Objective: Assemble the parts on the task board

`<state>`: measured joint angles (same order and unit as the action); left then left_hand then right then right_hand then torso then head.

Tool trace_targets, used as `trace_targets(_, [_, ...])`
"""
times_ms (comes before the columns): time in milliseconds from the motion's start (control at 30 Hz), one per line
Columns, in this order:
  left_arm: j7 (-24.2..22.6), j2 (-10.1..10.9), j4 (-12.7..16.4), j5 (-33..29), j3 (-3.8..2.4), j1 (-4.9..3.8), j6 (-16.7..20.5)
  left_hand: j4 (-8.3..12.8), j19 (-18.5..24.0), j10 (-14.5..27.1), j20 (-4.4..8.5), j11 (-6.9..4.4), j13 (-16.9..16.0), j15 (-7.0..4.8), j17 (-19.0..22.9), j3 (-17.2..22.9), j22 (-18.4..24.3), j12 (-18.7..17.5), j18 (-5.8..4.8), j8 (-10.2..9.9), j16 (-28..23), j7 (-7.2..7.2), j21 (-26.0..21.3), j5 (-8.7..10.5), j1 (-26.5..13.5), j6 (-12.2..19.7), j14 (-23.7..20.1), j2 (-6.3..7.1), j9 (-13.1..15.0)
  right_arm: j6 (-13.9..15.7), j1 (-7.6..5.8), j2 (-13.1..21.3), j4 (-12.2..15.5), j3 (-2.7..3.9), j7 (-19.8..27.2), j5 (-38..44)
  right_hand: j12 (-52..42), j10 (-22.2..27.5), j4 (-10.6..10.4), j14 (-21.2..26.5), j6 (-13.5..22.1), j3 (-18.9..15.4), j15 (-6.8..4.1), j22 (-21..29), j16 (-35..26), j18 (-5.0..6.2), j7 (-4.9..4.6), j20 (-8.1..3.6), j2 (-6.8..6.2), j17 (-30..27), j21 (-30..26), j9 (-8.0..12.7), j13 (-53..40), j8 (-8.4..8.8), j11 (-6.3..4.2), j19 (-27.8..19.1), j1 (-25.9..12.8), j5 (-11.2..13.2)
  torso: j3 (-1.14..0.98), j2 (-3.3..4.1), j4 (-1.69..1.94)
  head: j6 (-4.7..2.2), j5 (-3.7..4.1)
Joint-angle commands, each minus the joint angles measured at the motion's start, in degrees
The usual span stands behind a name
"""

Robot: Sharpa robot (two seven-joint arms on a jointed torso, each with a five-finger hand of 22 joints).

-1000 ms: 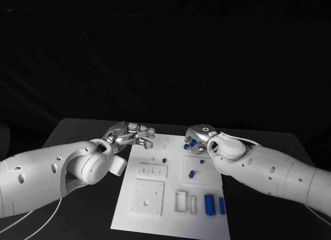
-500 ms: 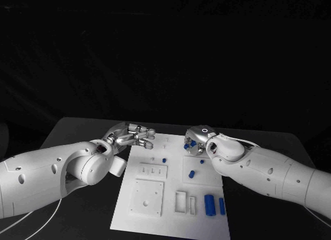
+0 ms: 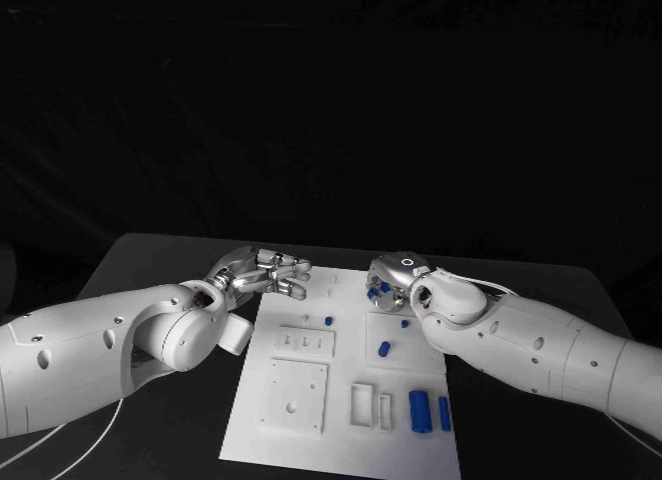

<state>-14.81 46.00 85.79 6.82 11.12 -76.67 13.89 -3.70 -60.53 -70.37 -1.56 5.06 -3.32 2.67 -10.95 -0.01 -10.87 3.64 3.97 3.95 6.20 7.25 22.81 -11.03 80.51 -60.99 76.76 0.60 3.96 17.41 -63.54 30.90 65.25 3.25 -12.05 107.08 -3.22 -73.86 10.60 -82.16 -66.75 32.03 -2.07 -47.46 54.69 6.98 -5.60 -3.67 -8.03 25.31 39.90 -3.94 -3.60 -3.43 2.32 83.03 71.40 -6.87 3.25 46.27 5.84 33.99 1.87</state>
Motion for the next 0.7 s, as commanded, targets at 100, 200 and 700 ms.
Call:
trace_targets(100, [-0.02,-0.18,0.01,0.45,-0.06,-0.07,-1.14,0.01,-0.33,0.46,-0.28,0.08,-0.09,0.14,-0.09,-0.52,0.29,-0.22,-0.52,-0.31,-0.31,-0.05,-0.31,0.28,-0.34,0.17,-0.2,-0.18,-0.01,0.37,0.06,-0.14,0.16,-0.01,-0.83,0.85,-0.21,-1.38,-0.34,-0.11,-1.16,0.3,-0.75,-0.89,0.42,-0.17,0.27,-0.46,1.83,0.04,0.07,-0.18,-0.23,-0.25,-0.41,0.53,-0.31,2.2,0.14,0.13,0.09,-0.12,0.06])
trace_targets(200, [0.02,-0.19,-0.01,0.48,-0.06,-0.08,-1.16,0.01,-0.33,0.46,-0.28,0.08,-0.09,0.14,-0.09,-0.52,0.29,-0.22,-0.52,-0.31,-0.31,-0.05,-0.31,0.28,-0.34,0.17,-0.2,-0.18,-0.01,0.59,0.07,-0.16,0.23,-0.02,-1.12,1.11,-0.29,-2.54,0.34,-0.1,-2.32,0.6,-1.02,-1.46,0.47,-0.31,0.46,-0.67,2.59,0.11,0.4,-0.41,-0.41,-0.42,-0.8,0.59,0.74,3.15,0.17,0.17,0.1,-0.16,0.04])
trace_targets(700, [0.09,-0.1,-0.31,0.56,-0.07,-0.09,-0.99,0.06,-0.43,0.53,-0.28,0.09,-0.08,0.14,-0.1,-0.74,0.55,-0.24,-0.52,-0.32,-0.34,-0.05,-0.4,0.27,-0.25,0.18,-0.18,-0.24,-0.01,6.88,0.02,0.25,2.49,0.2,-4.31,2.7,-0.27,-5.77,2.7,-0.19,-5.52,1.48,-1.78,-4.46,0.18,-1.2,1.18,-1.6,3.16,0.6,-0.11,-1.78,-1.22,-0.24,-1.8,0.69,1.19,3.83,0.39,0.27,0.16,-0.51,-0.03])
